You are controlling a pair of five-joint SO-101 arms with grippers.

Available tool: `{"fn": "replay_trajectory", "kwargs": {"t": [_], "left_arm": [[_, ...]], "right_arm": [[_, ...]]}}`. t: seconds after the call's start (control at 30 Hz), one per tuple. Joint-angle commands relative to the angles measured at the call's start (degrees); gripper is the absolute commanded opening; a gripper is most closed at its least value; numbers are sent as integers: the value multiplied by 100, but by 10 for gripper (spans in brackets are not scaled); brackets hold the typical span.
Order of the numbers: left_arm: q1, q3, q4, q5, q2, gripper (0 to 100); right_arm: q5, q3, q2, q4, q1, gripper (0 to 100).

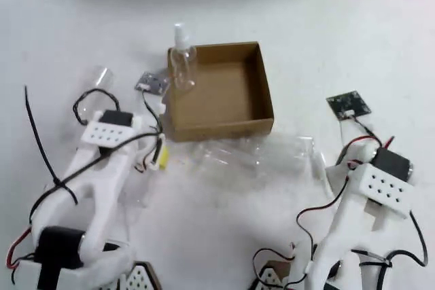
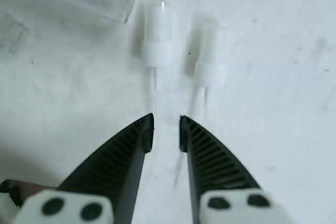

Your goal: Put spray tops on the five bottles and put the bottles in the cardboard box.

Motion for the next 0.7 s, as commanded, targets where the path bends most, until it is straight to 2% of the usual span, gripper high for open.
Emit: {"fn": "replay_trajectory", "kwargs": {"t": [0.0, 0.17, 0.37, 0.67], "left_arm": [[-92, 70, -185, -9, -497, 52], [-110, 105, -185, -18, -523, 52], [-127, 123, -185, -35, -514, 52], [-136, 123, -185, -44, -514, 52]], "right_arm": [[299, -457, 295, 57, 145, 99], [343, -993, 1411, -295, 154, 101], [1064, -1354, 2475, -743, 233, 167], [1108, -1758, 3855, -1481, 418, 166]]}}
